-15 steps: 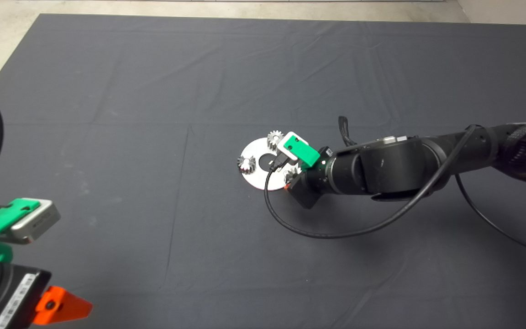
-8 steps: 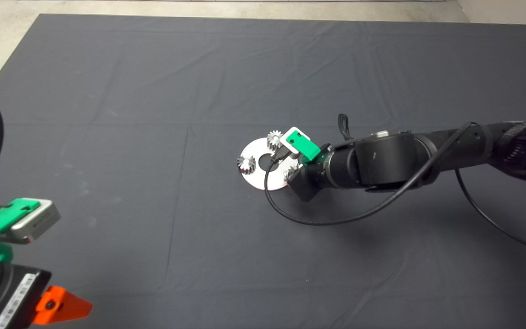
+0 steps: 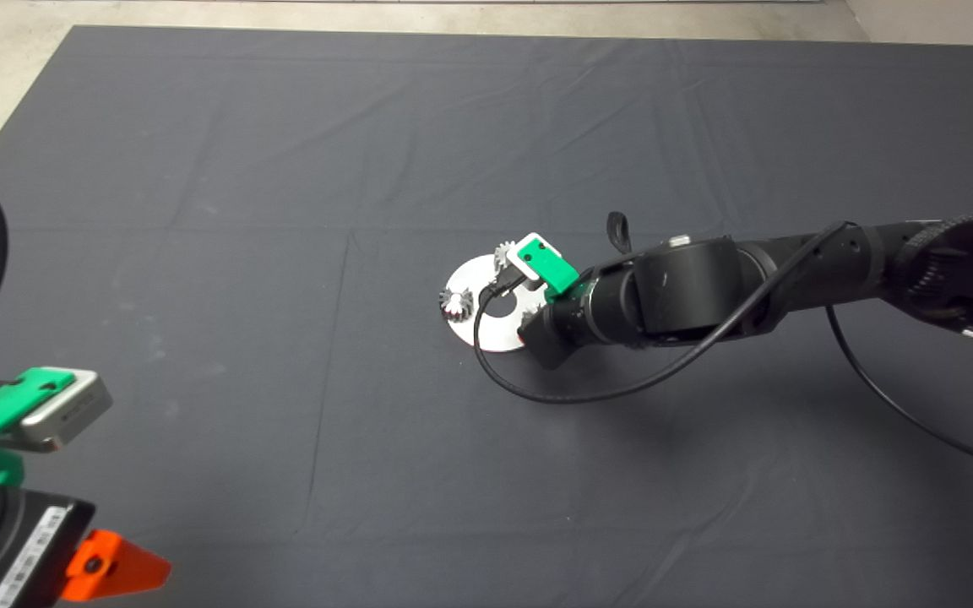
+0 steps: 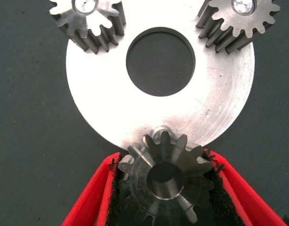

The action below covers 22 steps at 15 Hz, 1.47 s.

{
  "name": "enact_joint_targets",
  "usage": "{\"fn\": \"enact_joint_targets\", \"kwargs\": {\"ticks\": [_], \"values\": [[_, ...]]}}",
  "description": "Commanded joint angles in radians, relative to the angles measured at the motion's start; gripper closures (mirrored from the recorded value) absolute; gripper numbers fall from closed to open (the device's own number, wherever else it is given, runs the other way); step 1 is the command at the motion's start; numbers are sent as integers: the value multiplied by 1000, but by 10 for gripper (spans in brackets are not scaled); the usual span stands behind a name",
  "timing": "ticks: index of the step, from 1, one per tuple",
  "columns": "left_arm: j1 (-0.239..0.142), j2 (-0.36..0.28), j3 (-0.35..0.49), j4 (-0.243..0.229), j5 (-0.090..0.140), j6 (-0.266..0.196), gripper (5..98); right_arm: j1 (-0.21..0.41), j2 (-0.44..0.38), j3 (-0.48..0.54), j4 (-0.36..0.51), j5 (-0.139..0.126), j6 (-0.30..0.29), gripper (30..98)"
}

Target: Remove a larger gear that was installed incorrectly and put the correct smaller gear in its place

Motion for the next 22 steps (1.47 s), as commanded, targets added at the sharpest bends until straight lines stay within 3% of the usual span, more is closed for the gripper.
{"fn": "enact_joint_targets", "kwargs": {"ticks": [1, 18, 22], "values": [[-3, -3, 18, -15, 5, -4, 54, 26, 9, -15, 13, 27, 7, 864], [-3, -3, 18, -15, 5, -4, 54, 21, 12, -67, 13, 80, 3, 864], [-3, -3, 18, -15, 6, -4, 54, 21, 19, -69, 13, 82, -1, 864]]}}
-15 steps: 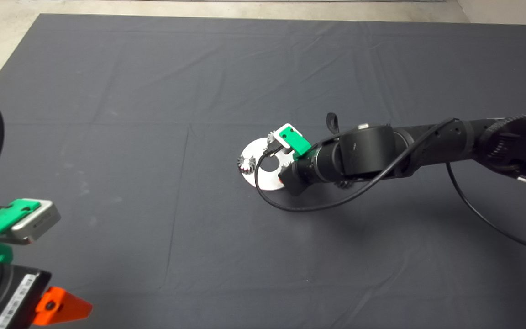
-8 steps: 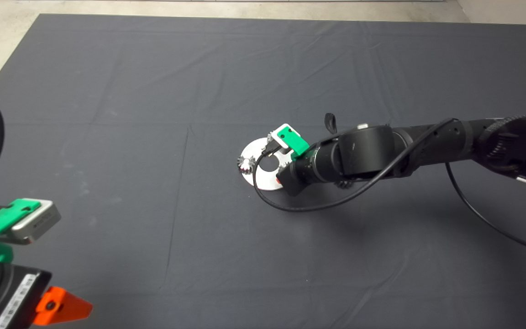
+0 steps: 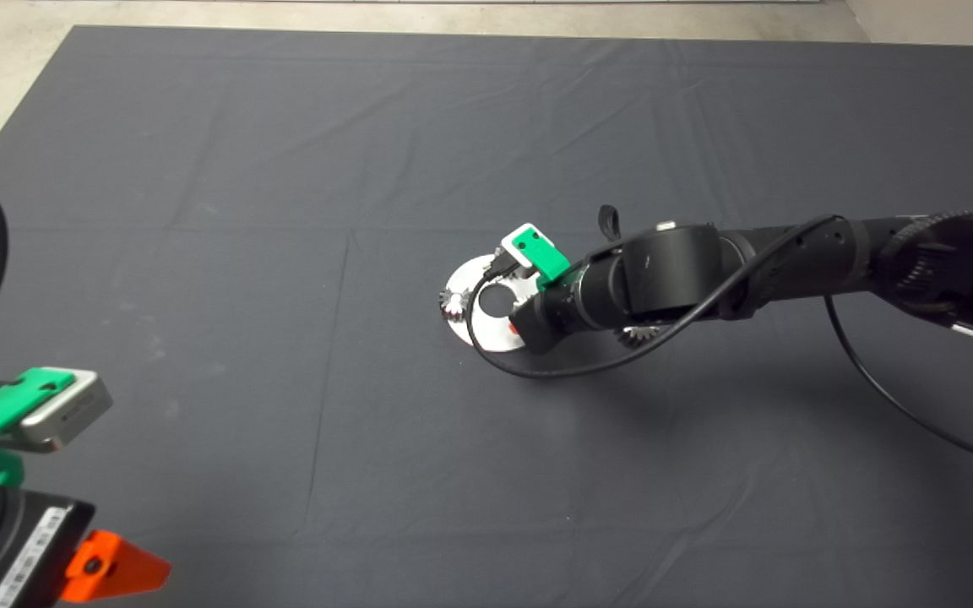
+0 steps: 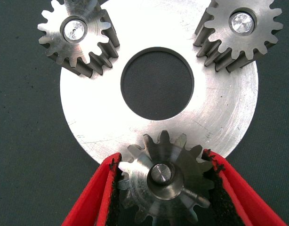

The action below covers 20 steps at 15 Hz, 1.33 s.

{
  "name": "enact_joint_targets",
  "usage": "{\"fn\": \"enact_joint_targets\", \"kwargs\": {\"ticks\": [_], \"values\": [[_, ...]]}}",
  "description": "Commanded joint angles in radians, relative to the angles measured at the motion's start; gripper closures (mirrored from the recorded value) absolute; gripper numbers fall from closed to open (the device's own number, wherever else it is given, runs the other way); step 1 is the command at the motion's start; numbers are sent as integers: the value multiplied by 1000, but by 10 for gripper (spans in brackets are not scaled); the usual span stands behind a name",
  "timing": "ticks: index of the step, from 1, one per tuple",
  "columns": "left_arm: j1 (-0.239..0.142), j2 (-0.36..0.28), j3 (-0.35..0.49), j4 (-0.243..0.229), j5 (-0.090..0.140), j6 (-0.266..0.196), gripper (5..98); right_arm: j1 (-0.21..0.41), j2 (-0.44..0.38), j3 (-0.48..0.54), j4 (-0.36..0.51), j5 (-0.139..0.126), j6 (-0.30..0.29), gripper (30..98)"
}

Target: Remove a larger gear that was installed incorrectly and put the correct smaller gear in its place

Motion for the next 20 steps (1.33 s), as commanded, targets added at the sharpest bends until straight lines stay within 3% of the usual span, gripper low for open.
{"fn": "enact_joint_targets", "kwargs": {"ticks": [1, 20], "values": [[-3, -3, 16, -15, 6, -4, 54, 21, 11, -3, 10, 3, -1, 864], [-3, -3, 16, -15, 7, -4, 54, 1, 15, 8, 1, 3, -10, 864]]}}
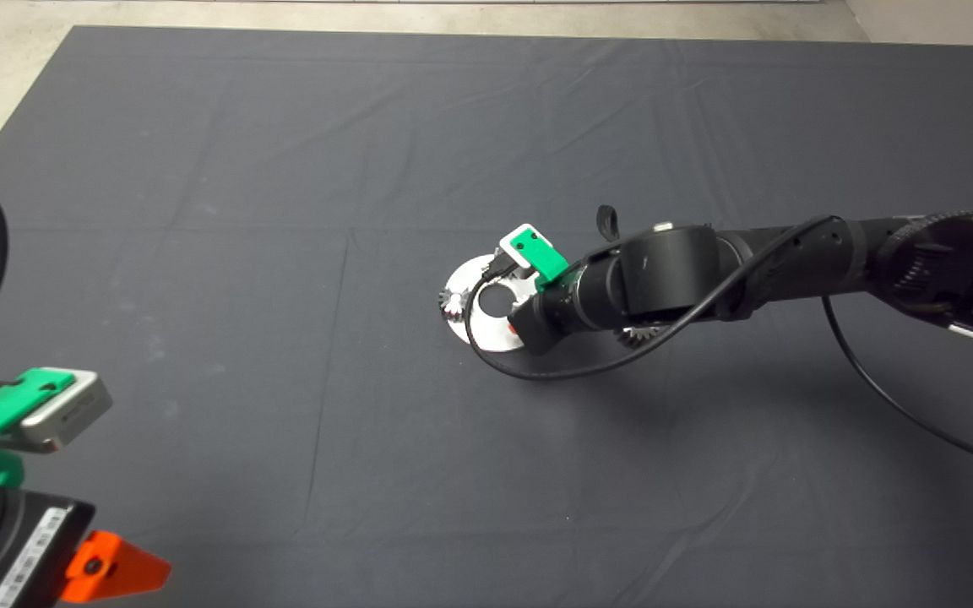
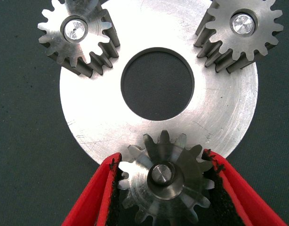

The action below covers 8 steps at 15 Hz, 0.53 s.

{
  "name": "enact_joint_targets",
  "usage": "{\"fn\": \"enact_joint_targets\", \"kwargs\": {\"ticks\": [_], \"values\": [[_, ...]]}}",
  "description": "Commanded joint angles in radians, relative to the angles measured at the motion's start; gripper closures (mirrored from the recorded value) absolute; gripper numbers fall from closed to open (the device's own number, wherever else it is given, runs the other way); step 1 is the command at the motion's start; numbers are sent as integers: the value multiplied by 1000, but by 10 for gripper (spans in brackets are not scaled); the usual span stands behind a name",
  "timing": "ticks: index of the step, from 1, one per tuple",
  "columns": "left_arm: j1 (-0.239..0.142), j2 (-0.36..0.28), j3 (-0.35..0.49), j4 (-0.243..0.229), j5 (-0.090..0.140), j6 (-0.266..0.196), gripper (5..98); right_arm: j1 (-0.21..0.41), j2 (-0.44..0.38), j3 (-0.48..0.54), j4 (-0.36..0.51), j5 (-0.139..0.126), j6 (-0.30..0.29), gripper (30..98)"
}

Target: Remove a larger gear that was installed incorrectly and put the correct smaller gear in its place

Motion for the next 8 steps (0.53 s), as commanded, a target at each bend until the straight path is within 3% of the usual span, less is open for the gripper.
{"fn": "enact_joint_targets", "kwargs": {"ticks": [1, 8], "values": [[-3, -3, 16, -15, 7, -4, 54, -1, 9, 9, 2, 12, -3, 865], [-3, -3, 16, -15, 8, -5, 54, -35, 9, 34, -7, 9, -7, 865]]}}
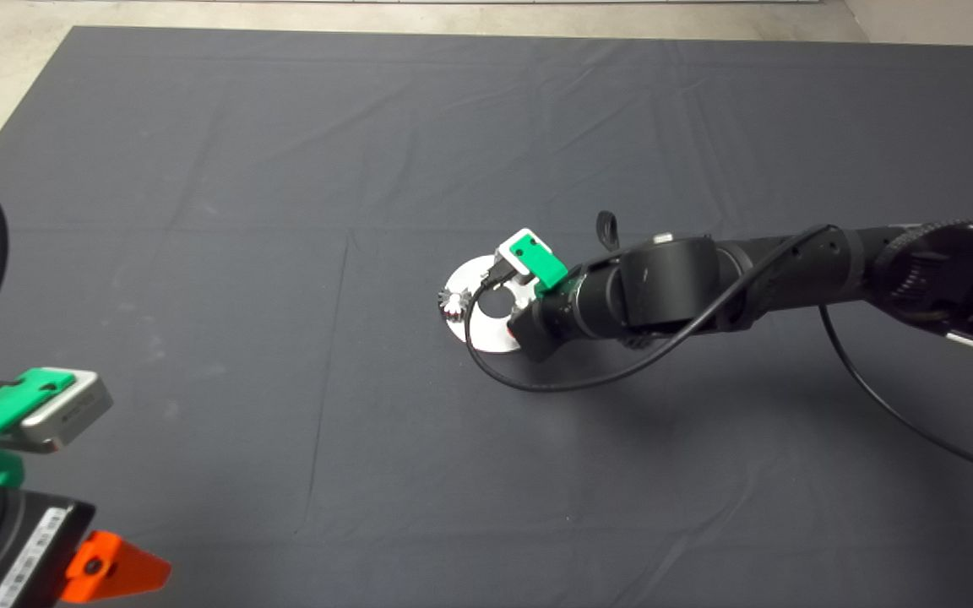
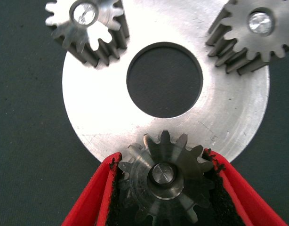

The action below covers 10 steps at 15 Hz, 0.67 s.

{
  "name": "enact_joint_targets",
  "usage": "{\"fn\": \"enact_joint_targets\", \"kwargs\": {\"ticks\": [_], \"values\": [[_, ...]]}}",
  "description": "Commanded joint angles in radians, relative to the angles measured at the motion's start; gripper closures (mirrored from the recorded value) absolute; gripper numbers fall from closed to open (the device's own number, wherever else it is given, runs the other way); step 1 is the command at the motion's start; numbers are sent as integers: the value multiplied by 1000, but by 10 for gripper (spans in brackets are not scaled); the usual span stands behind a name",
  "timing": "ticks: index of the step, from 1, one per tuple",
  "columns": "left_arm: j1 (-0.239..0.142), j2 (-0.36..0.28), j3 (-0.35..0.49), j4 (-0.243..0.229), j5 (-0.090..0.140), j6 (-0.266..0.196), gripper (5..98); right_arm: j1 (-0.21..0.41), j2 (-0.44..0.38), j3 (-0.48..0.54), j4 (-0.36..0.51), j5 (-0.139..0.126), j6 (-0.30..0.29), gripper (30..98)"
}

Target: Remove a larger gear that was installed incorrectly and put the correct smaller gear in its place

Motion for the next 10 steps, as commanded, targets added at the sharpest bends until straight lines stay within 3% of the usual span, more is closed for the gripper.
{"fn": "enact_joint_targets", "kwargs": {"ticks": [1, 10], "values": [[-3, -3, 16, -15, 8, -7, 54, -3, 7, 16, -2, 13, 0, 865], [23, -3, 16, -15, 8, -8, 54, -16, 9, 8, -30, 13, 4, 862]]}}
